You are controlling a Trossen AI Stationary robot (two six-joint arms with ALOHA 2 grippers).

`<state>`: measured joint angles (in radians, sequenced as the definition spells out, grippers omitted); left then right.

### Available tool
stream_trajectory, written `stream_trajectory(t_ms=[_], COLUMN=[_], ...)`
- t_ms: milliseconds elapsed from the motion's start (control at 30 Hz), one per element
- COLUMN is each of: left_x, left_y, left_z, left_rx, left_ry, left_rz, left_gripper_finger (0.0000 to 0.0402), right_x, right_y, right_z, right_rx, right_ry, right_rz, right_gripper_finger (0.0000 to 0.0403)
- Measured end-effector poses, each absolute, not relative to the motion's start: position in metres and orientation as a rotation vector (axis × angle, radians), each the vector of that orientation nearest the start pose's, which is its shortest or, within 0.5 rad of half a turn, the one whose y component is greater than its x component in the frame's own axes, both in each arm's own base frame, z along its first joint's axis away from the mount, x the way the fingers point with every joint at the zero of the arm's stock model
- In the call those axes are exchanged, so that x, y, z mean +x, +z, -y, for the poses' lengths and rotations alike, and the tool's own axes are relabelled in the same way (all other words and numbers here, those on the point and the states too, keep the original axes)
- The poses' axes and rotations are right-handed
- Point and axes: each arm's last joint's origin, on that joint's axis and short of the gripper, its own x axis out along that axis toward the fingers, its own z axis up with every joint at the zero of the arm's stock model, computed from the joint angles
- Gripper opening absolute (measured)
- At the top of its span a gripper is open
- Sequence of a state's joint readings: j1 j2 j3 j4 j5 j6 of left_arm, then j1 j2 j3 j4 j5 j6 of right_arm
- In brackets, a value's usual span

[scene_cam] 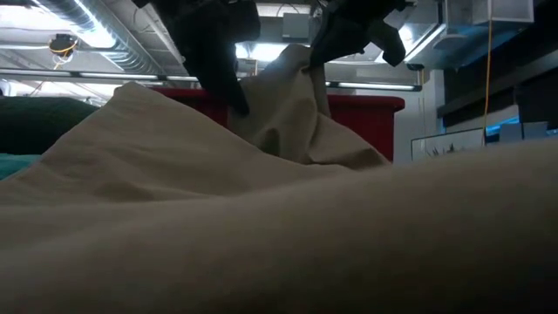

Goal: Fold Laundry from Bin
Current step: Fold the brown shorts from the red laundry bin

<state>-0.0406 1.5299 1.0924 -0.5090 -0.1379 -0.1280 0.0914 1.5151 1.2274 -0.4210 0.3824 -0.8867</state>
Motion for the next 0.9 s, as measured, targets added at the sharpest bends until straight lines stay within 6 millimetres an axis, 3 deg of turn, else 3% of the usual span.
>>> stream_trajectory(t_ms=[267,533,700,900], left_x=[0.299,0.285,0.276,0.265], left_y=[0.252,0.261,0.257,0.253], left_z=[0.022,0.035,0.044,0.061], left_rx=[-0.012,-0.056,-0.135,-0.216], left_ry=[0.104,0.049,0.025,-0.023], left_rz=[-0.947,-0.967,-1.068,-1.181], left_gripper_finger=[0.0001,0.0001,0.0000,0.0000], right_x=[0.330,0.332,0.326,0.304], right_y=[0.293,0.294,0.288,0.271], right_z=[-0.019,-0.018,-0.016,-0.015], right_rx=[-0.966,-0.879,-0.653,-0.361], right_ry=[0.018,-0.084,-0.229,-0.303], right_rz=[-0.778,-0.770,-0.826,-1.046], right_gripper_finger=[0.0054,0.0168,0.0211,0.0218])
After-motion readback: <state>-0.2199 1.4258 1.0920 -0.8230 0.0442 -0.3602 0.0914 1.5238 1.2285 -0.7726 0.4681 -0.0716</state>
